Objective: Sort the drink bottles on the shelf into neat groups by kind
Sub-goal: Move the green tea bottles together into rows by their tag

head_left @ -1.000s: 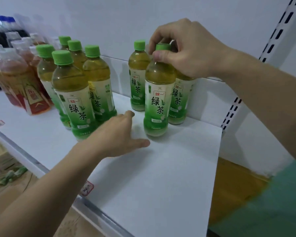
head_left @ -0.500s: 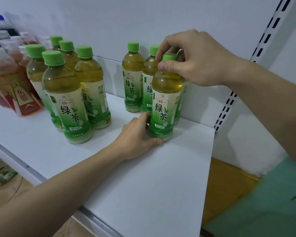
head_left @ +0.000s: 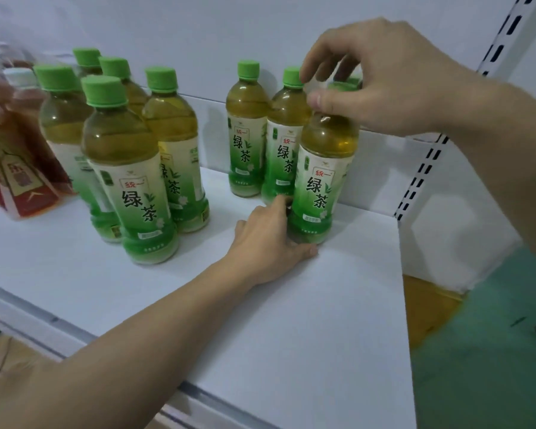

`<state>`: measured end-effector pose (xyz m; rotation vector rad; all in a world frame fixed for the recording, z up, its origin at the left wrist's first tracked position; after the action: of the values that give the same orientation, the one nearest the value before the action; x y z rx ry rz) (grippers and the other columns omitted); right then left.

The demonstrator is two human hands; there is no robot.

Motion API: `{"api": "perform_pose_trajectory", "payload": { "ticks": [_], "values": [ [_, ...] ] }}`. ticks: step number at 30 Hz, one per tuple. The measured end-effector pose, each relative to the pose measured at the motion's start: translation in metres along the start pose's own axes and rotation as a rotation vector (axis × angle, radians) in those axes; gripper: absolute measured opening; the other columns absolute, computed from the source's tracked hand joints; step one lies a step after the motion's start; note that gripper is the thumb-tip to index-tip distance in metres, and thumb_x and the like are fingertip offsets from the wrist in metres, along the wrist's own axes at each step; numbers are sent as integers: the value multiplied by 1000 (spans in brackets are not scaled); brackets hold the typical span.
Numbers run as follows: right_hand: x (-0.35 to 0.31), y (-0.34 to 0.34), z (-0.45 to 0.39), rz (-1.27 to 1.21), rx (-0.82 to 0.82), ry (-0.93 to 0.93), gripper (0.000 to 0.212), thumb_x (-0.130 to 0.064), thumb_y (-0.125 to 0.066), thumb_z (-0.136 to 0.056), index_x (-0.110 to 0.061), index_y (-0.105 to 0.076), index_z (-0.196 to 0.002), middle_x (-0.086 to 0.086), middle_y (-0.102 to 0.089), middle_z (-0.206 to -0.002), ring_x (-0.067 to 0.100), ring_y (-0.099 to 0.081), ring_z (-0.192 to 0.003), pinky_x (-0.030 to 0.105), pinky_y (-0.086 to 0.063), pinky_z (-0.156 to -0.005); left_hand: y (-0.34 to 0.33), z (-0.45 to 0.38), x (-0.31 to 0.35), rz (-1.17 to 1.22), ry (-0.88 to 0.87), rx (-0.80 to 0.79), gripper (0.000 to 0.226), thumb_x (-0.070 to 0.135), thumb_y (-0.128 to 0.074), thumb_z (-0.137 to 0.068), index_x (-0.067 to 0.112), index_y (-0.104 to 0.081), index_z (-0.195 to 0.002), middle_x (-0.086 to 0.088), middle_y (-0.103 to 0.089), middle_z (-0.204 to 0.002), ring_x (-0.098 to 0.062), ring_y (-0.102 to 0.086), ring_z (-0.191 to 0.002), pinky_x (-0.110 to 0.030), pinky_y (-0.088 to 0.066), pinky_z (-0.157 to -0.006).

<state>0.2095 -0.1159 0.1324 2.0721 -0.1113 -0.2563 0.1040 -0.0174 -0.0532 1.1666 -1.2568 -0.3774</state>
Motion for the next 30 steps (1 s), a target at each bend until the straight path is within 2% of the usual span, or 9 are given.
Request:
{"api": "perform_pose_trajectory", "payload": {
  "ticks": [4,8,11,13,15,17,23,25,30],
  "values": [
    [-51,-3,-9,-83,185,35,31,-40,-60,-95,-24,-64,-121,-8,-65,-106,9,-62,-98,27,-52,-78,26,32,-11,-52,-96,-104,80,57,-69,-86,22,-38,-152,-1,-53,-144,-20,-54,-127,-39,-47,-105],
    [-119,-32,-26,-217,162,173,34,-32,-56,-101,-16,-59,-131,-21,-56,-109,-8,-58,-95,8,-41,-69,66,79,-46,-90,-291,-176,51,53,-63,-92,28,-59,-135,11,-66,-123,-11,-61,-113,-32,-51,-95],
    [-153,-51,-39,-230,144,206,36,-32,-53,-103,-17,-57,-136,-12,-61,-117,-1,-62,-83,9,-39,-65,88,99,-71,-84,-454,-275,44,45,-64,-94,28,-60,-134,15,-62,-131,-3,-55,-117,-20,-43,-100],
    [-166,-64,-48,-174,79,170,34,-33,-55,-102,-21,-61,-133,-19,-60,-109,-8,-59,-74,5,-35,-66,94,106,-85,-42,-533,-320,39,37,-67,-94,23,-64,-131,11,-61,-134,-3,-55,-121,-18,-40,-104],
    [-170,-75,-54,-83,1,119,28,-31,-58,-101,-23,-64,-127,-29,-51,-94,-22,-50,-74,1,-29,-67,100,109,-96,27,-546,-308,34,32,-69,-94,21,-67,-126,10,-65,-129,-3,-58,-118,-20,-42,-103],
    [-170,-76,-55,-85,-18,42,21,-30,-60,-100,-23,-66,-119,-26,-52,-87,-22,-48,-72,3,-30,-64,106,109,-108,98,-527,-273,28,29,-69,-95,21,-70,-121,12,-68,-121,-1,-60,-111,-20,-46,-97],
    [-158,-51,-33,-75,50,-118,7,-30,-65,-97,-26,-68,-102,-12,-66,-94,-16,-54,-67,6,-35,-63,103,111,-120,63,-628,-260,23,33,-66,-95,26,-69,-117,17,-63,-113,0,-58,-105,-14,-44,-89],
    [-151,-38,-26,-90,147,-153,7,-27,-63,-97,-24,-67,-101,-8,-68,-98,-11,-57,-68,17,-44,-70,99,108,-118,22,-637,-225,24,38,-64,-93,29,-68,-115,18,-63,-112,-1,-58,-105,-21,-47,-90],
    [-130,-16,-28,-2,203,-264,7,-30,-64,-97,-26,-68,-101,-7,-68,-102,-6,-60,-77,26,-53,-79,95,78,-99,295,-381,-132,9,32,-68,-89,25,-66,-85,10,-70,-82,-6,-66,-80,-37,-55,-74]
  ]
}}
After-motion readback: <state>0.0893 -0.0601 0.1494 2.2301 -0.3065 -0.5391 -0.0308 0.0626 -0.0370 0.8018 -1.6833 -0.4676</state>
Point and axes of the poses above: each hand's wrist, its own z-axis away from the middle knuckle, its own y-axis out of the back of the hand, x = y × z, the point moved 3 cm from there along -z, towards the middle knuckle
